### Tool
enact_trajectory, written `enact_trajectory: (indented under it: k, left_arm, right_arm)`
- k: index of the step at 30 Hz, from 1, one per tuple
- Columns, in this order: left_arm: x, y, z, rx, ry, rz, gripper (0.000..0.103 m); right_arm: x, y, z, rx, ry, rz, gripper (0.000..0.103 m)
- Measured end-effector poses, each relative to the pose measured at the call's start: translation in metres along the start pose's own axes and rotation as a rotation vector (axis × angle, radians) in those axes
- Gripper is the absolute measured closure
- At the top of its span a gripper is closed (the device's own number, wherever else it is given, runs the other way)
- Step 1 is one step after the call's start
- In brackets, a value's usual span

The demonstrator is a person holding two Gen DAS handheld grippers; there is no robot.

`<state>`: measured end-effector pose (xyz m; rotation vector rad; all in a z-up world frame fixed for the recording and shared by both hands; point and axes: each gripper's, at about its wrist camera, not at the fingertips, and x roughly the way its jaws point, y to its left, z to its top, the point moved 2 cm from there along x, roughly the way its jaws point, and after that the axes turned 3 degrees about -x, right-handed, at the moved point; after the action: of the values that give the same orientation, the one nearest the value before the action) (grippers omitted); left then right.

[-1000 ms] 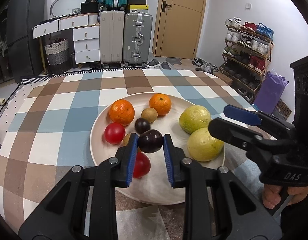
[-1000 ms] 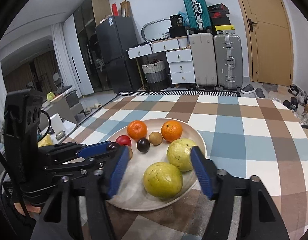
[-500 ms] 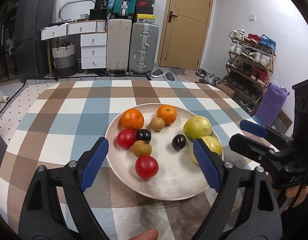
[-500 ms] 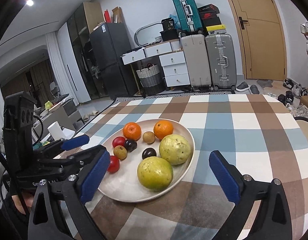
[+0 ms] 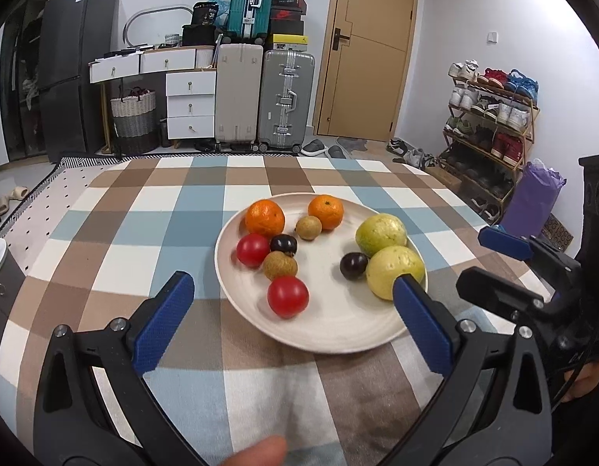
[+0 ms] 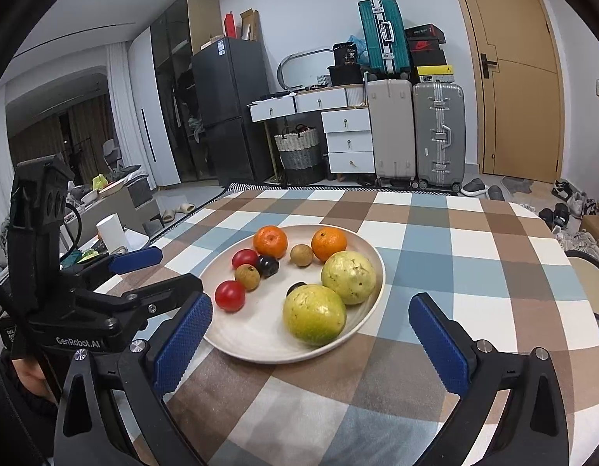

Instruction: Organize fruits

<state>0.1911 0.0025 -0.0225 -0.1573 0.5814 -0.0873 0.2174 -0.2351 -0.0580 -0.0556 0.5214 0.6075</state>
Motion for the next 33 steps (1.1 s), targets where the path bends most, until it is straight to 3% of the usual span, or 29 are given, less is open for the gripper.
enact_trajectory:
  k: [13,33]
  left_arm:
    - [-0.035,0.0,-0.021,-0.005,-0.046,0.022,0.001]
    - [-0.035,0.001,-0.019,0.01,-0.041,0.032,0.001]
  right_arm:
    - [-0.027,0.0,-0.01,-0.002,-0.032,-0.003,0.0]
    - [-0.027,0.0,-0.012,0.001,-0.008,-0.013,0.0]
